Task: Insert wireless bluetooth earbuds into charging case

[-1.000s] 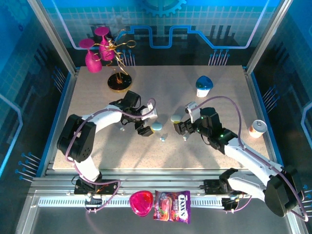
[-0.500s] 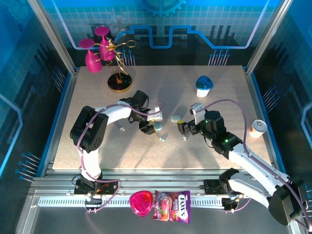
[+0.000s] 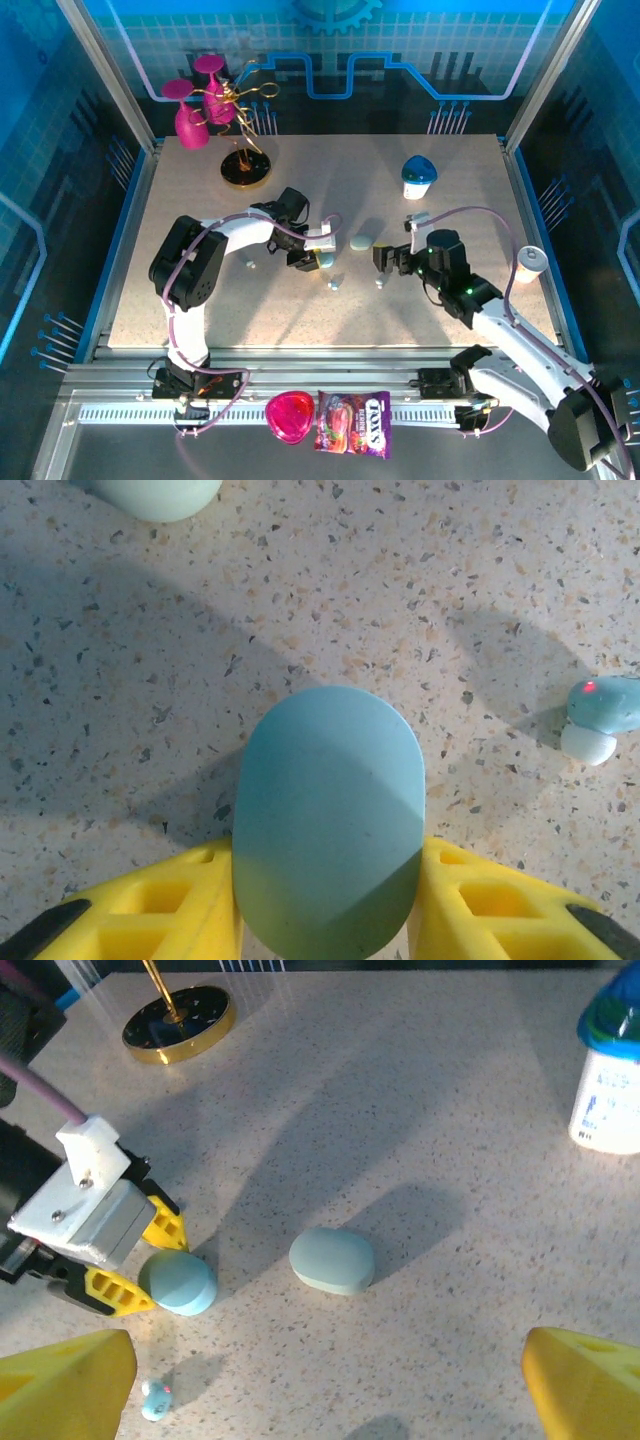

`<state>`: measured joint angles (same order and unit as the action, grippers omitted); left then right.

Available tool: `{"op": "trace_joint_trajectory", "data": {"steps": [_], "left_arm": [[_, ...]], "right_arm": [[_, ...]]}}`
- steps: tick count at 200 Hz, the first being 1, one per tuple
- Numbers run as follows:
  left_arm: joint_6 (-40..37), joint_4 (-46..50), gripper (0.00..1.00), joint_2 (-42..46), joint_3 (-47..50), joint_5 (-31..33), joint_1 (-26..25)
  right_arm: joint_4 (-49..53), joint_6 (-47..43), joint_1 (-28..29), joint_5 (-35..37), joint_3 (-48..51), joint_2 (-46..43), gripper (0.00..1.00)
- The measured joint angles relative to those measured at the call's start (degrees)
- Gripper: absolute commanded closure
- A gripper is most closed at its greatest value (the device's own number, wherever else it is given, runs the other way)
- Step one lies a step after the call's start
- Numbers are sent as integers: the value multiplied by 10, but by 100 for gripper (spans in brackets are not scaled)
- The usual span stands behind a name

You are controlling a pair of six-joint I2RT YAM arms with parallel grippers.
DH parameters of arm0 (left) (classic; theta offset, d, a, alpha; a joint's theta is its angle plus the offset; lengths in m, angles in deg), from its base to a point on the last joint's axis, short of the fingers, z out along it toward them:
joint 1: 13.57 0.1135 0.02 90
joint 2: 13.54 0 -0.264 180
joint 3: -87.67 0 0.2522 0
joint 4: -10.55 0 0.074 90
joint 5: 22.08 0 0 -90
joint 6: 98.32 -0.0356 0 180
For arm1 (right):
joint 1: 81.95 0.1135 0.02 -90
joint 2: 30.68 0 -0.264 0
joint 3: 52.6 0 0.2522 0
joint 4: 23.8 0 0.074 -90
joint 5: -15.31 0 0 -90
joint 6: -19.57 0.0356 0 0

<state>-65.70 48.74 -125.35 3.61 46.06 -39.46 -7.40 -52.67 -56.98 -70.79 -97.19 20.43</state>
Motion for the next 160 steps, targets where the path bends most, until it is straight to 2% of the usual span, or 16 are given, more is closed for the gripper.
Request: {"op": "trace_joint_trajectory", "data": {"steps": [31,70,96,129,160], "left_arm": [[1,-8,60,13,12,0,0],[7,-7,60,81,24,-5,-1],[16,-7,60,145,24,-14,-10],[23,-5,60,198,23,-37,-32],[37,0,60,225,22,-56,-48]], "right_arm": [[22,88,-63,-79,-2,-1,0],[38,203,-128,-225,-24,19,0],[10,275,-130,-319,-31,63,0],[-97,383,-115,-407,-24,138,3],[-234,473,-68,-446,-18,214,15]]}}
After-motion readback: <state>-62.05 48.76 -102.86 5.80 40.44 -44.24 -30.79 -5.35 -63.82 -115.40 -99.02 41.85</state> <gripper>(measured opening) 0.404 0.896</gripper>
